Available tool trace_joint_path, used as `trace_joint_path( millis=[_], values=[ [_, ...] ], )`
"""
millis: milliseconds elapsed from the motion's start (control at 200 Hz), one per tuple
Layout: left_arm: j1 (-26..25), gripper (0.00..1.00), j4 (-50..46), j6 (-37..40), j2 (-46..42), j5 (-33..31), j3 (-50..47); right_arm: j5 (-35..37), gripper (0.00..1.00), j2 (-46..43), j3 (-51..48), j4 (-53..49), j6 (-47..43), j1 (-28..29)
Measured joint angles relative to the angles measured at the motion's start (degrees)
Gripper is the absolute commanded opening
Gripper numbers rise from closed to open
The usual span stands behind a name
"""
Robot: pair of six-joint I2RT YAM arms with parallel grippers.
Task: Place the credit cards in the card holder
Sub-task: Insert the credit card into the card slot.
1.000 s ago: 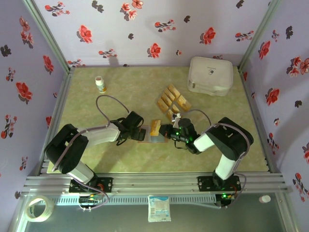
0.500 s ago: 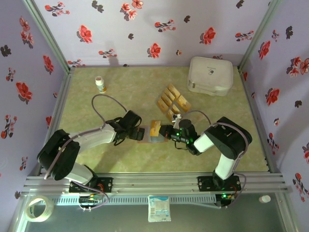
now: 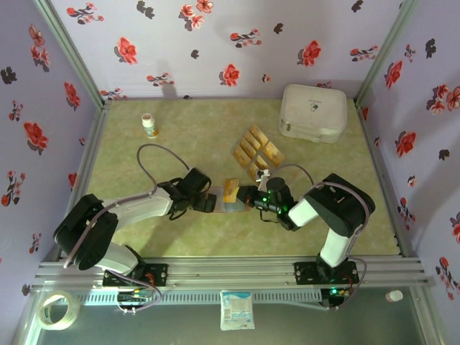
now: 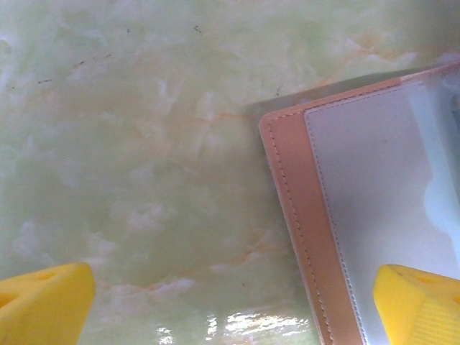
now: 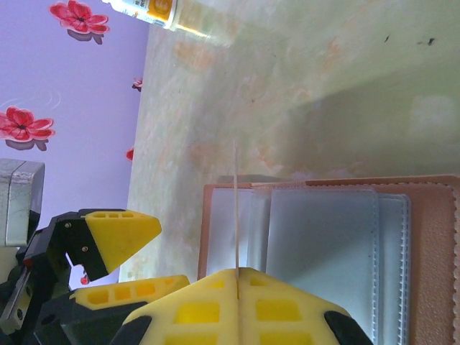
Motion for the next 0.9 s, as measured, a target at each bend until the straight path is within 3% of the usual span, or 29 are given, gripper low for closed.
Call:
trace_joint_path(
  millis=[900],
  values=[
    [-0.24, 1.00, 0.90, -1.46, 2.27, -0.96, -1.49, -0.22, 0.00, 1.40, -0.57, 0.87, -0.04, -0.42]
  ],
)
